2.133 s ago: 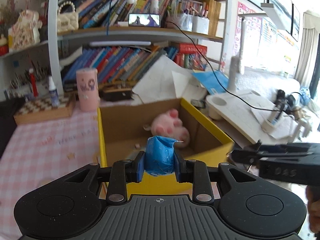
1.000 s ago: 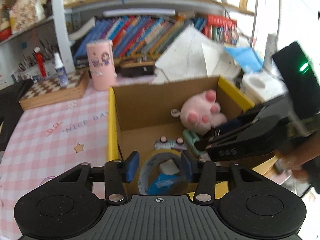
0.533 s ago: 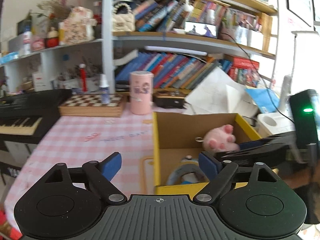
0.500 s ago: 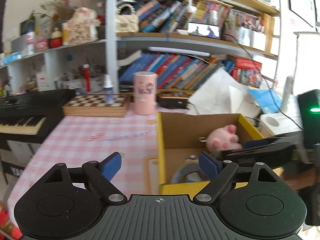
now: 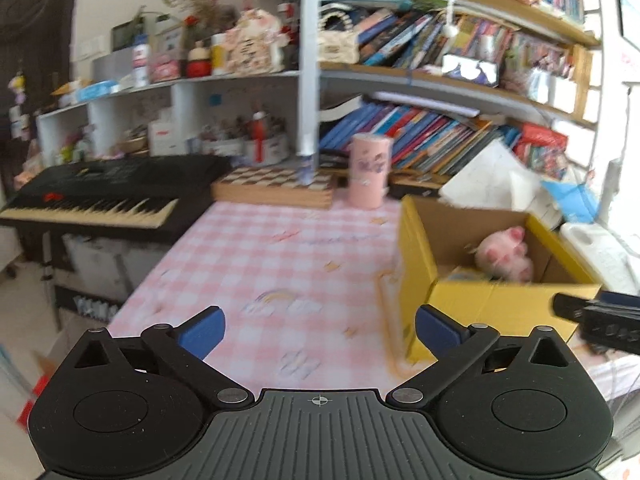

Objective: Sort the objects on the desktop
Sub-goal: 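Lift both open tools out of the yellow box and back away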

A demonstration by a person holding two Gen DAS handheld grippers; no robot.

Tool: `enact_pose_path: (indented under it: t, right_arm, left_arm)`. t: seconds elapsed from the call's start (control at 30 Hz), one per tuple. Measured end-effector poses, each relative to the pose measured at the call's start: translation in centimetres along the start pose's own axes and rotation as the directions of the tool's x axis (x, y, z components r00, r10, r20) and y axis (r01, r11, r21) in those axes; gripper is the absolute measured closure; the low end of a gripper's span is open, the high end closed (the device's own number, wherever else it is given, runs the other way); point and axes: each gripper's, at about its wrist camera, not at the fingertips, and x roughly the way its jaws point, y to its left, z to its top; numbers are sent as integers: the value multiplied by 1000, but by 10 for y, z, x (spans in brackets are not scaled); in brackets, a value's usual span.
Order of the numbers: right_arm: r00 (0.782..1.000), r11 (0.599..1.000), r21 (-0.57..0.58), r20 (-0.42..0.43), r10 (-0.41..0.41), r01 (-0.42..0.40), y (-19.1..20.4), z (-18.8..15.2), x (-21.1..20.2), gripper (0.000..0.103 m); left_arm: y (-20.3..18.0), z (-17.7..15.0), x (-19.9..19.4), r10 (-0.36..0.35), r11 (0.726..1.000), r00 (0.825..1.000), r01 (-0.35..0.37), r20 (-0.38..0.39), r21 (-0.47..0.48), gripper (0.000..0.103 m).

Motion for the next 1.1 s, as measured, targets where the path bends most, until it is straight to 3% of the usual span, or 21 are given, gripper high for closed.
enact_pose_path:
  t: [0.1, 0.27, 0.53, 0.7, 1.1]
  right_arm:
    - [1000, 999, 33, -3, -8, 9, 19, -15, -24, 31]
    - [999, 1000, -5, 19, -26, 26, 54, -41, -61, 27]
    - [997, 997, -15, -12, -78, 78, 88, -77, -100, 17]
    - [994, 994, -29, -25, -109, 108, 101, -95, -116, 5]
    - [985, 989, 18, -92, -145, 147, 107, -114, -127, 0]
  left_arm:
    - [6, -21, -13, 54, 999, 997, -54, -50, 6, 1]
    - [14, -42, -40, -2, 998, 997, 7, -74, 66, 1]
    - [39, -59, -69, -19, 997, 998, 23, -58, 71, 1]
    - [46, -69, -77, -56, 995, 996, 61, -74, 74, 1]
    - [51, -84, -82, -99, 988, 988, 112, -119, 104, 1]
